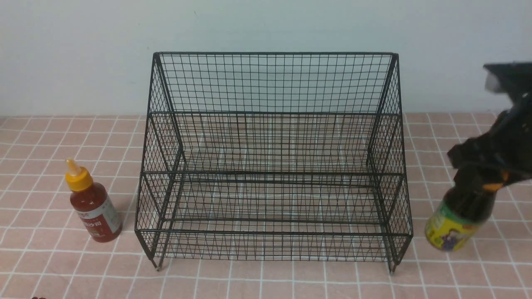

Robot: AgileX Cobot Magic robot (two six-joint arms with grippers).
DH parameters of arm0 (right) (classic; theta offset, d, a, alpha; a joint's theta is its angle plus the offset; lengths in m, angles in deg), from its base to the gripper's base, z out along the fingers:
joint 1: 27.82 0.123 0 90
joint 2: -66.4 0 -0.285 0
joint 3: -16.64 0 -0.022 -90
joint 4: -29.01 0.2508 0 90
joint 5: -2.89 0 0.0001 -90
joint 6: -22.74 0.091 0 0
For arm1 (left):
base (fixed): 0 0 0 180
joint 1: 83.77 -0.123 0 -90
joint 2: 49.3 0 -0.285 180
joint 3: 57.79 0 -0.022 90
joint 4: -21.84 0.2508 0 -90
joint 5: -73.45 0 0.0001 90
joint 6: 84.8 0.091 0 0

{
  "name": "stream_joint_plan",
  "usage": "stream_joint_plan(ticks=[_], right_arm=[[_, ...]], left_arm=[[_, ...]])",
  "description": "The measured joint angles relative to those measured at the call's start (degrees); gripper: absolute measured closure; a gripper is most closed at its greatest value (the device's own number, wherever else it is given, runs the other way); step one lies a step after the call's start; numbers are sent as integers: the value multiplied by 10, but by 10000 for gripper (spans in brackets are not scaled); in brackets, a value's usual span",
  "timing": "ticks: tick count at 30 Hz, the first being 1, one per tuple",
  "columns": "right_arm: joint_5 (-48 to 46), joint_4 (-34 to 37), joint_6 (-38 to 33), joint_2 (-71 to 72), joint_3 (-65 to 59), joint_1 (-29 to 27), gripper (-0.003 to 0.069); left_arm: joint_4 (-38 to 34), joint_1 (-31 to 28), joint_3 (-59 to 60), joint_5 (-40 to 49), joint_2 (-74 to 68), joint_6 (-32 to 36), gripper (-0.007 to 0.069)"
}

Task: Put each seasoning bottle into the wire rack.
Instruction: Use the right arm to grab the condiment bottle closest to it, then use the right arm to put the condiment bottle back on the shelf

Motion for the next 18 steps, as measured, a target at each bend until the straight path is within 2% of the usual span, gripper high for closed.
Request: stream_joint_plan(ticks=[6,9,14,18], right_arm=[[-12,-7,-4,66,91,0,337],[-19,29,-21,97,121,0,337],[-29,130,-79,112,136,8,337],[-32,153,-89,88,136,52,337]], left_arm=[[0,0,0,0,0,0,631],[0,0,0,0,0,0,631],[0,0,0,0,0,0,631],[0,0,0,0,0,0,631]])
